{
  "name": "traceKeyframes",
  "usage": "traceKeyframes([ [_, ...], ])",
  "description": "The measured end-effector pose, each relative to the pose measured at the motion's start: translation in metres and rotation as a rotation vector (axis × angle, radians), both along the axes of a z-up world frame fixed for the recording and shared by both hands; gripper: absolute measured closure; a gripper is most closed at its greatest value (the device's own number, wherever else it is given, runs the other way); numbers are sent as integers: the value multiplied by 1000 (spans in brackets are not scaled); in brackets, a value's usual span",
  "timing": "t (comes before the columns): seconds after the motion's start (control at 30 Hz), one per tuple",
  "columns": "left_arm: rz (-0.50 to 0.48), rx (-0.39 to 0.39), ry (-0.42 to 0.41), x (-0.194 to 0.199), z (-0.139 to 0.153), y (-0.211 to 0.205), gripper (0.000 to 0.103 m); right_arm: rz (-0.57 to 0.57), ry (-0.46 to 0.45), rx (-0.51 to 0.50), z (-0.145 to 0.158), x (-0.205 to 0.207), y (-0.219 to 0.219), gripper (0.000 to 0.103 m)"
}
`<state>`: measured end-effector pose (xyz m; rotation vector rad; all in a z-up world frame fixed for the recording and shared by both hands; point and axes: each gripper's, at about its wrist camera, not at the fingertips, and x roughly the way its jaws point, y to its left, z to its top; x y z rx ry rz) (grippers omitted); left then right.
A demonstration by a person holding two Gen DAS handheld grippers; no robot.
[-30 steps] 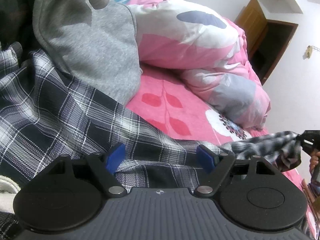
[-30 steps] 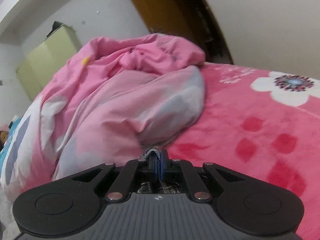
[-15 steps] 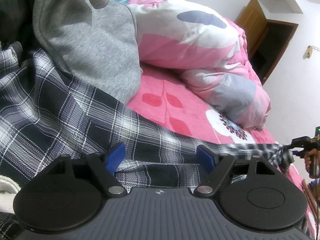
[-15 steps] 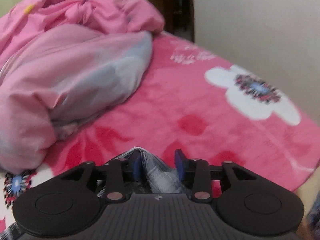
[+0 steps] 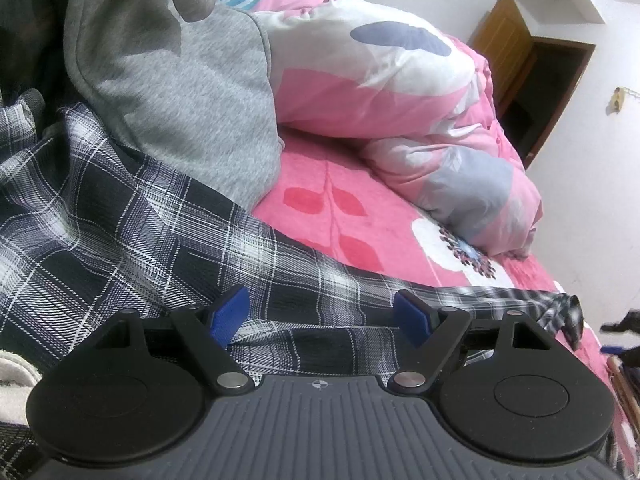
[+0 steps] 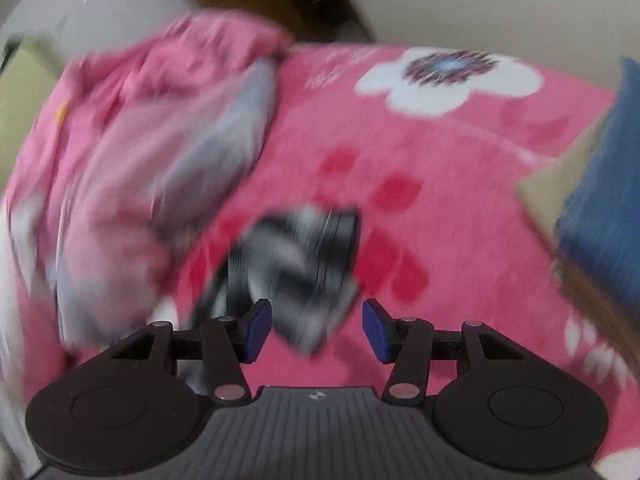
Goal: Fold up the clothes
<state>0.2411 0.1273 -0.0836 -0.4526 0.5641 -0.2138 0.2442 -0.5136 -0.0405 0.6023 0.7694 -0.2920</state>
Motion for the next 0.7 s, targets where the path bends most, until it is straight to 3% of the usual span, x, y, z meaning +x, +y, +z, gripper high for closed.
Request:
traceKeyframes([
  [0.1,-1,-1,-1,0,0,0,22,136,53,-246,-10,13,35,50],
  [0.2,-2,-2,-1,1,0,-1,22,228,26,-467,-17,29,61,52],
  [0.27,-3,-5,-2,1,0,0,21,241,15,-500,-22,41,60,65],
  [0.3,-3,-8,-2,1,-1,0,22,243,30,-500,-25,48,56,86],
  [0.33,-4,-11,-2,1,-1,1,22,245,46,-495,-27,53,51,94],
  [0.57,-4,-16,-2,0,-1,1,22,151,57,-691,7,42,11,99],
  [0.7,-5,-17,-1,1,-1,1,22,115,134,-724,7,44,-11,97],
])
